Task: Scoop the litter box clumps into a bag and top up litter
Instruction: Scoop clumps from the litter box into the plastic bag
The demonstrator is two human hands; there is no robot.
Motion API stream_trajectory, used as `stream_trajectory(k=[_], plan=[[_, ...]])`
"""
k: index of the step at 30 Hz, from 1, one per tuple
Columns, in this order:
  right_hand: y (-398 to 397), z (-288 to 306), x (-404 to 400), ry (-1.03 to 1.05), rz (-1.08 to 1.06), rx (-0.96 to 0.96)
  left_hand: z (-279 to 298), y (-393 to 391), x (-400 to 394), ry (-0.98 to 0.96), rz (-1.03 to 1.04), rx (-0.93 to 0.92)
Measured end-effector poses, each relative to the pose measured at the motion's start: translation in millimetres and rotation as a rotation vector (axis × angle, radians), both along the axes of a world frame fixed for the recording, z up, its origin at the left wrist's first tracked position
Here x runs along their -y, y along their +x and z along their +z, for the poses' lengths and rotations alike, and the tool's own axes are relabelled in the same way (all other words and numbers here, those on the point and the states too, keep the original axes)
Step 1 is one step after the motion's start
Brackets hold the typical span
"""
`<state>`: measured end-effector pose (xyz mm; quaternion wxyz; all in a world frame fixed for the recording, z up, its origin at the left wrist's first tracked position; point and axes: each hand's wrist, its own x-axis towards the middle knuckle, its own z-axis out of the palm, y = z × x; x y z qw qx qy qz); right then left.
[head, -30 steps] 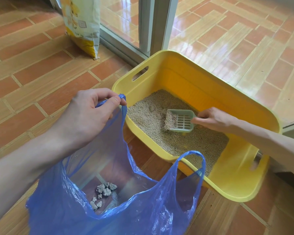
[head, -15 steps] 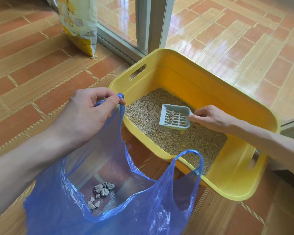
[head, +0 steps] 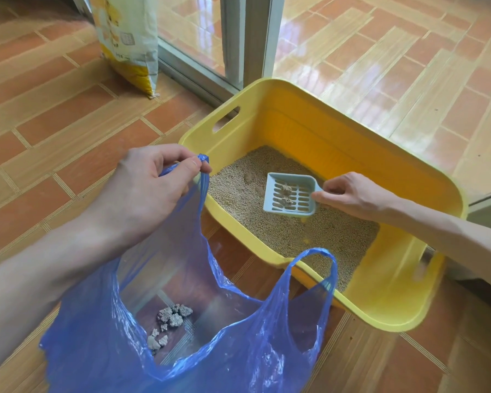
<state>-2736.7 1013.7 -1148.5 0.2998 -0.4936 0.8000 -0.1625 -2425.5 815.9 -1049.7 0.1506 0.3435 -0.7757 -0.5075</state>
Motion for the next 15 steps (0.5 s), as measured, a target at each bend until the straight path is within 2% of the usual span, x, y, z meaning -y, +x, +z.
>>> stream_trajectory(k=[9, 15], plan=[[38, 60, 14, -0.089, 0.189, 0.104, -1, -1, 1, 0.000, 0.004, -0.010], [83, 87, 29, 0.015, 0.345, 0.109, 2, 0, 1, 0.019, -0.003, -0.046]])
